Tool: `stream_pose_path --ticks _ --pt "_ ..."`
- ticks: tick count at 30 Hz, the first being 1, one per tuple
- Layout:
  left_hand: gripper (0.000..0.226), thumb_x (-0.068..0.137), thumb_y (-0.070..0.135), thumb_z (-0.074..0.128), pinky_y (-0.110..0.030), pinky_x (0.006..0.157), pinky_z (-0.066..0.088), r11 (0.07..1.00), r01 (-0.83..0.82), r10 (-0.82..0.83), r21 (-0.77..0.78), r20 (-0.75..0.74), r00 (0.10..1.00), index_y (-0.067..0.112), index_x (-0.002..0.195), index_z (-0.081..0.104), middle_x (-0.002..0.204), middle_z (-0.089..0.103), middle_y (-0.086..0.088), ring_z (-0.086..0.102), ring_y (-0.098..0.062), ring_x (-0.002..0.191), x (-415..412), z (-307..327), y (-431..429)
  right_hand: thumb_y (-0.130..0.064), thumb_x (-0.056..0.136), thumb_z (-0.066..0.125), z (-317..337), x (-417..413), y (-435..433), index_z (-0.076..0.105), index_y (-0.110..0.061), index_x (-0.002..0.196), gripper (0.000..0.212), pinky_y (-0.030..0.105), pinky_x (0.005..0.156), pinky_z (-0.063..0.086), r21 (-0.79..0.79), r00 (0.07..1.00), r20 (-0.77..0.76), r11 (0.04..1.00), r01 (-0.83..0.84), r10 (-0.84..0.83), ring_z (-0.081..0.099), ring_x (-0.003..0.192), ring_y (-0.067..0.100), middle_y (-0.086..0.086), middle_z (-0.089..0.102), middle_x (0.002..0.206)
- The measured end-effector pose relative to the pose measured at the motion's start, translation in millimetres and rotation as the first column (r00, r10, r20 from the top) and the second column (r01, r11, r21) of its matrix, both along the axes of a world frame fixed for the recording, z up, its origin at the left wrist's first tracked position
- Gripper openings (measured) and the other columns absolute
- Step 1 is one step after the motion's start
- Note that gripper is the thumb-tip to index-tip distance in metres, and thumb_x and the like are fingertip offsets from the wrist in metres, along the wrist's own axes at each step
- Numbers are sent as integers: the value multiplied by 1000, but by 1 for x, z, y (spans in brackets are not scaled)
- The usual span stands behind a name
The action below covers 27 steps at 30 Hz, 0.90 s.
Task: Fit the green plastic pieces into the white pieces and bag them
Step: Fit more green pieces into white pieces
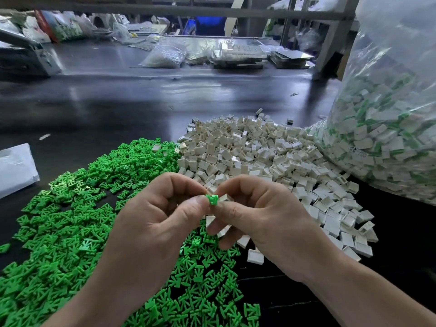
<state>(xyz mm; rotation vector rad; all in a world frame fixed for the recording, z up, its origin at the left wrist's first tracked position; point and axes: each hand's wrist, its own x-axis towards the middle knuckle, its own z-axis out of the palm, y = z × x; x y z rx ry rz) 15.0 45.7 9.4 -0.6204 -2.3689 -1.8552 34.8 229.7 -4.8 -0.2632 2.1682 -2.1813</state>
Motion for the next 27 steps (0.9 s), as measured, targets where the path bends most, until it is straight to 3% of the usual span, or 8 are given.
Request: stream_pose_path --ticks 5,8,10,14,17,24,27 --pt "29 72 53 61 -32 58 54 998 -36 35 -47 -14 999 32 90 69 73 69 -2 64 -20 63 0 -1 0 -23 93 71 0 5 0 74 -31 103 13 26 55 56 222 998 -61 975 20 -6 67 62 15 2 69 78" --pt "28 73 53 60 -25 54 53 996 -55 53 -68 -32 998 33 90 68 71 69 1 64 -15 60 -1 -2 -1 -37 93 68 4 6 -1 73 -37 107 15 36 51 58 269 991 -134 963 11 26 64 63 23 3 68 80" --pt "28 72 54 60 -29 57 54 997 -60 59 -56 -19 998 33 89 69 72 70 2 65 -15 61 -1 -2 -2 -37 96 64 5 6 -1 72 -36 109 15 41 53 55 269 989 -142 963 2 38 60 61 18 0 64 75" --pt "24 72 52 62 -19 57 53 997 -64 64 -54 -3 998 35 87 68 72 72 6 67 -8 62 -3 -1 -3 -34 97 65 4 5 2 73 -29 108 15 22 52 49 174 998 -66 985 -11 22 57 59 4 -13 60 64" --pt "7 80 37 63 -12 56 50 997 1 0 -75 13 1000 34 84 67 71 73 5 68 -5 62 -4 -2 -3 -34 93 68 5 4 3 75 -29 102 13 21 52 50 101 999 -37 995 4 0 62 58 8 -6 67 68" --pt "8 88 32 67 -20 57 53 975 216 -204 -57 176 963 26 82 69 73 71 -5 68 -16 63 -13 1 -10 -23 96 66 12 4 3 72 -19 92 8 25 45 51 180 998 30 982 -57 52 63 52 14 -3 68 69" --pt "11 81 34 60 -20 57 53 961 259 -237 -96 197 951 27 82 69 73 71 -5 68 -15 64 -14 2 -13 -21 96 67 16 5 5 71 -19 89 9 25 45 51 238 996 64 968 -80 67 62 50 14 -3 66 67"
